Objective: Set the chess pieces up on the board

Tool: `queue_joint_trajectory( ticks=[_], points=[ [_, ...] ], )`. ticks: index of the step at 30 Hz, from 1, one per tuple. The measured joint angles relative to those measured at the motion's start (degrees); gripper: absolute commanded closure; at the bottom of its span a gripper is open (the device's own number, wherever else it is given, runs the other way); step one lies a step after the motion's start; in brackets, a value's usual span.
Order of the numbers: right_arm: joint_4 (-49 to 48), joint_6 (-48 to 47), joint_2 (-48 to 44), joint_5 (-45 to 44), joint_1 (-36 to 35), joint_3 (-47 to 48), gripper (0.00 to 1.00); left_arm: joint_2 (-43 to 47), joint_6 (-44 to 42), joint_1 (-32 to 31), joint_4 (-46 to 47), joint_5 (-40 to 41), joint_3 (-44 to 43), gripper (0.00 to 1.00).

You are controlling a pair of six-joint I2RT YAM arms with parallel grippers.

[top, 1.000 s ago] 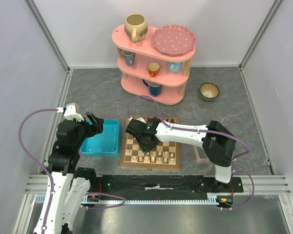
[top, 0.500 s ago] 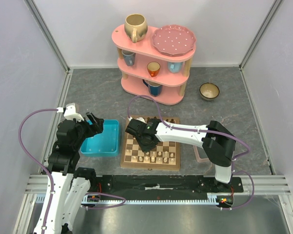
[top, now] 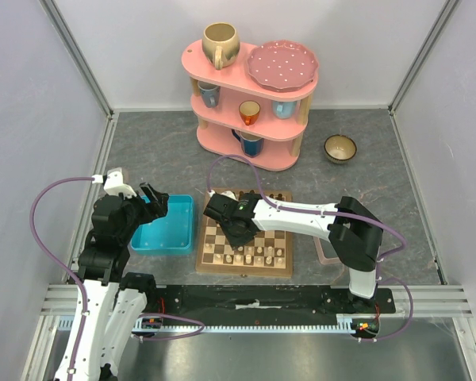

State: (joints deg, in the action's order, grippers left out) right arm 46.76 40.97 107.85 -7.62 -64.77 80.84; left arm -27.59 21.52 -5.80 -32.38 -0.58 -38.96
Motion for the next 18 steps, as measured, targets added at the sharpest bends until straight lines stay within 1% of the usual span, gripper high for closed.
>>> queue_joint_trajectory(
  ticks=[5, 18],
  points=[
    [0.0, 0.11, 0.0, -0.07, 0.0, 0.0, 0.64, 0.0, 0.0, 0.0, 0.0, 0.0, 0.0, 0.18],
    [-1.4, 0.24, 0.0, 0.46, 0.13, 0.0, 0.64, 0.0, 0.0, 0.0, 0.0, 0.0, 0.0, 0.18]
  ],
)
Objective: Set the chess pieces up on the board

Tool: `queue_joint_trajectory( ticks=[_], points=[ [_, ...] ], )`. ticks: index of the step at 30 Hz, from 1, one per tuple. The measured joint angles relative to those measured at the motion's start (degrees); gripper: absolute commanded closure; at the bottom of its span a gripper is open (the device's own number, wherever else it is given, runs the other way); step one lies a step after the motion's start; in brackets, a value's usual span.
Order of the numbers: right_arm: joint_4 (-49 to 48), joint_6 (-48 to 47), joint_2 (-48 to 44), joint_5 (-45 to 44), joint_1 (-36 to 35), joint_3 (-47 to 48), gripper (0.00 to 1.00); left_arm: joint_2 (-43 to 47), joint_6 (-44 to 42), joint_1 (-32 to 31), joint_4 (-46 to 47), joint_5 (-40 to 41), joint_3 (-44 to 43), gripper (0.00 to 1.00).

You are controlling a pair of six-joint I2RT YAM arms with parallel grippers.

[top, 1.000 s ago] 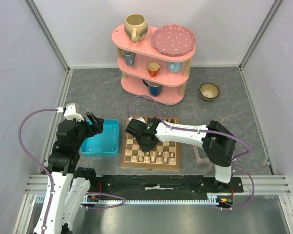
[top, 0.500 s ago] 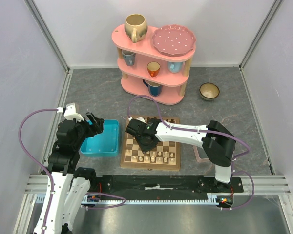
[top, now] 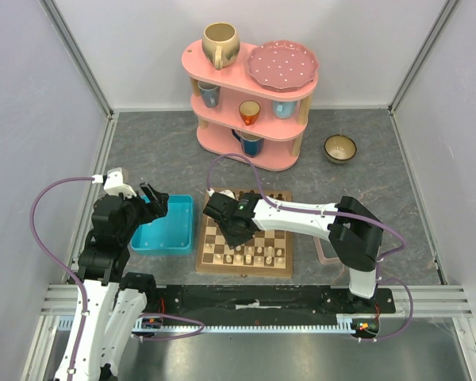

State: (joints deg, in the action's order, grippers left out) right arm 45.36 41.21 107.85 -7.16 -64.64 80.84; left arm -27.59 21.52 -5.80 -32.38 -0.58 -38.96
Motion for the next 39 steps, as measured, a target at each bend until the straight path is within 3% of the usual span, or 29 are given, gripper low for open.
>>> queue_joint_trajectory(
  ticks=[23, 39],
  points=[
    [-1.14, 0.35, 0.0, 0.68, 0.59, -0.24, 0.59, 0.0, 0.0, 0.0, 0.0, 0.0, 0.0, 0.17],
    [0.31, 0.33, 0.0, -0.57, 0.7, -0.24, 0.6, 0.0, 0.0, 0.0, 0.0, 0.0, 0.0, 0.17]
  ],
)
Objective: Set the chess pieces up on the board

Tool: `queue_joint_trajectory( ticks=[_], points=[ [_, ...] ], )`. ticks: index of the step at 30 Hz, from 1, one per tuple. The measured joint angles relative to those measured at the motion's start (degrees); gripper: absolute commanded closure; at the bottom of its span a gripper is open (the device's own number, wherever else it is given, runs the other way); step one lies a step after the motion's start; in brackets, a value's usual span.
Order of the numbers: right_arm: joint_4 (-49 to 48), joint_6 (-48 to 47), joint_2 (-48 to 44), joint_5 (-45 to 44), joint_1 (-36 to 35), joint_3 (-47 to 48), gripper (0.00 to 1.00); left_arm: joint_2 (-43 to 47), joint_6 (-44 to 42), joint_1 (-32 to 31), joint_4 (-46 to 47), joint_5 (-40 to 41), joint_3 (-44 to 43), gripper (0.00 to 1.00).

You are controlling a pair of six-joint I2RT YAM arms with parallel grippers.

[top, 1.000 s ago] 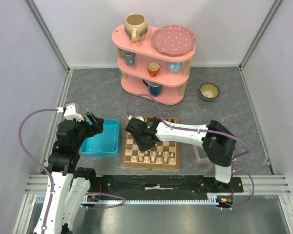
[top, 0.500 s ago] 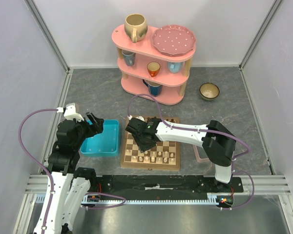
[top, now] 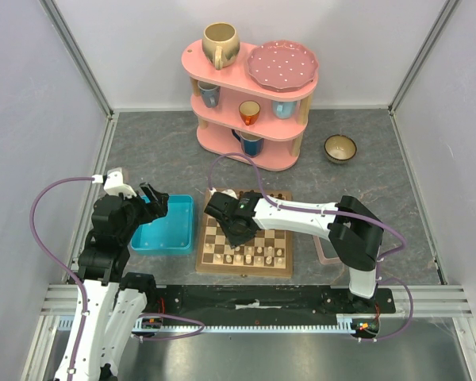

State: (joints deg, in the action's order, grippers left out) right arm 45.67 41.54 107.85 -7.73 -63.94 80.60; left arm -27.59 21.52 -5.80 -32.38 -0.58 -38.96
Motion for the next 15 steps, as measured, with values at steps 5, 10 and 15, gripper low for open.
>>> queue_joint_trajectory(
  ticks=[5, 10, 15],
  points=[
    [0.57, -0.02, 0.0, -0.09, 0.04, 0.0, 0.61, 0.0, 0.0, 0.0, 0.0, 0.0, 0.0, 0.17],
    [0.87, -0.07, 0.0, -0.09, 0.04, 0.0, 0.61, 0.0, 0.0, 0.0, 0.0, 0.0, 0.0, 0.17],
    [1.38, -0.2, 0.0, -0.07, 0.04, 0.0, 0.62, 0.0, 0.0, 0.0, 0.0, 0.0, 0.0, 0.17]
  ],
)
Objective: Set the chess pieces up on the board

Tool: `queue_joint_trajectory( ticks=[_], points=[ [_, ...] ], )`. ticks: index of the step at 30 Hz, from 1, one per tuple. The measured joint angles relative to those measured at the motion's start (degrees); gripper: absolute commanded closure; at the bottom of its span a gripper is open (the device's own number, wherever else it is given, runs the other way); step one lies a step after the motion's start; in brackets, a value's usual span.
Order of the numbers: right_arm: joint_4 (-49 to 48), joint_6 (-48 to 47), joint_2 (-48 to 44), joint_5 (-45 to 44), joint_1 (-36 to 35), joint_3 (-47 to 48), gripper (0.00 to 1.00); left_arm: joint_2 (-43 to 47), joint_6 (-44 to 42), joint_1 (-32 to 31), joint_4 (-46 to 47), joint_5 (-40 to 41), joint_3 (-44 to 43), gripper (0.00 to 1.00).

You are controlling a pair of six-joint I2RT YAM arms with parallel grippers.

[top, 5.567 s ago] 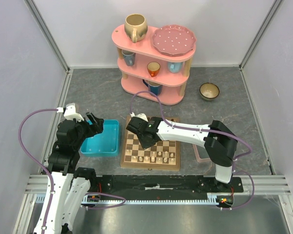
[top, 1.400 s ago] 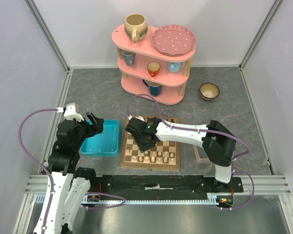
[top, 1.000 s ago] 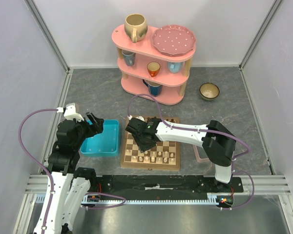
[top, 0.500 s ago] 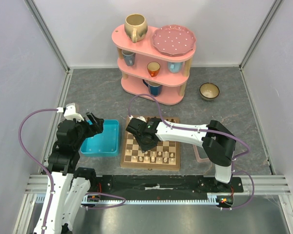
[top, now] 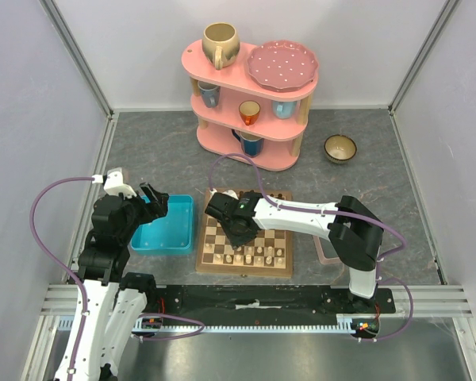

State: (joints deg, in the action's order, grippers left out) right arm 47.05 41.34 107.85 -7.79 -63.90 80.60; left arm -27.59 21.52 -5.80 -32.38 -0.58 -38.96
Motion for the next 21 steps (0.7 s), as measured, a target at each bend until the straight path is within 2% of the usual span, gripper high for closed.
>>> queue_joint_trajectory(
  ticks=[13, 21],
  points=[
    [0.33, -0.09, -0.02, 0.24, 0.0, 0.0, 0.63, 0.0, 0.0, 0.0, 0.02, 0.0, 0.0, 0.17],
    [0.22, -0.2, -0.7, 0.07, 0.0, 0.02, 0.6, 0.0, 0.0, 0.0, 0.02, 0.0, 0.0, 0.17]
  ],
)
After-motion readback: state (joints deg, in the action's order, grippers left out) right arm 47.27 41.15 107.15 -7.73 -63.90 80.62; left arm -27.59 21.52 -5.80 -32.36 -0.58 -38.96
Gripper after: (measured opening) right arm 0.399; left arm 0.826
